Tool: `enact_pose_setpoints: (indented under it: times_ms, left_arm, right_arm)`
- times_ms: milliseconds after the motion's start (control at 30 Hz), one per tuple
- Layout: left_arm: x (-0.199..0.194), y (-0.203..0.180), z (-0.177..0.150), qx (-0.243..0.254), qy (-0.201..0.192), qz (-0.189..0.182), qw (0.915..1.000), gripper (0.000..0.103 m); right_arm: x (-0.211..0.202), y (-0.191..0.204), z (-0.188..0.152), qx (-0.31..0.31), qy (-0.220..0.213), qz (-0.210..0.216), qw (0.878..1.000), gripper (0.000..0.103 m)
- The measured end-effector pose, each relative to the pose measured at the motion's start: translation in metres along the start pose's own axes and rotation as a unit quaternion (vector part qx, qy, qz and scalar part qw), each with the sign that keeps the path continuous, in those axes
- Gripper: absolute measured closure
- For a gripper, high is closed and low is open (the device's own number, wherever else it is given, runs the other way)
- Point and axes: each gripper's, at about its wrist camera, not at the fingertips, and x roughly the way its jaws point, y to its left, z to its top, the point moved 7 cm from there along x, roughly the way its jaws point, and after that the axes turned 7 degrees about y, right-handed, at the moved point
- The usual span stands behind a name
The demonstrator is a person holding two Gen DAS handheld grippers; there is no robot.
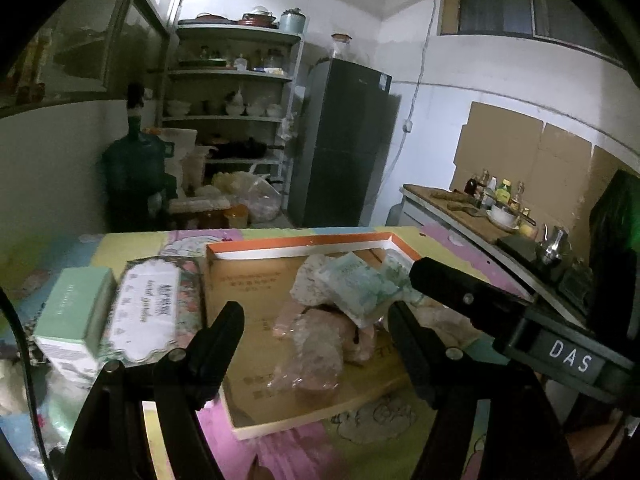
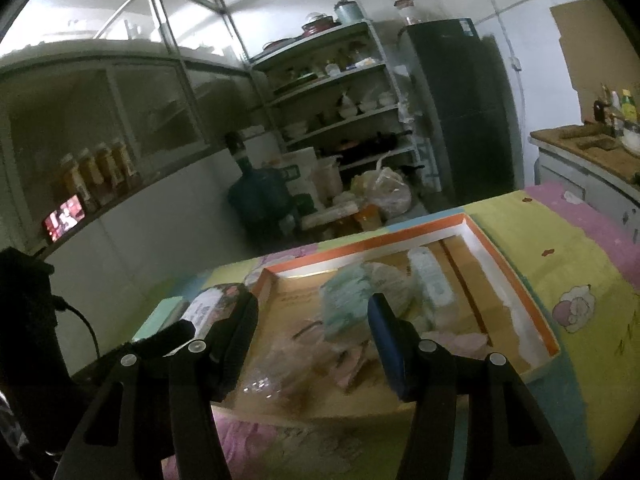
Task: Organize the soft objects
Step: 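Open both tools over the box and move them back toward the bed, then grasp the plush bunny with the left tool while the right tool grasps the yellow snack bag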
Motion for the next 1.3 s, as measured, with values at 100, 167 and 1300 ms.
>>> enact_pose_setpoints:
  times_ms: [100,167,1300]
  left_arm:
    - [-0.012,0.007,-0.001,-0.004,-0.007,0.006,0.9999,0.029]
    - [-0.019,0.013,-0.001,-0.007,-0.011,0.009,0.9999,0.029]
    - [-0.164,0.253,-0.101,-0.137,-0.046,0.167,0.9752,0.029]
  right_arm:
    - [-0.006,0.013,-0.002,-0.009,-0.003,0.001,1.000,0.044]
    - [-0.009,0.021,-0.002,-0.013,-0.005,0.000,1.000,0.044]
    - [0.099,0.207,-0.148,-0.082,0.205,0.143,0.965,0.031]
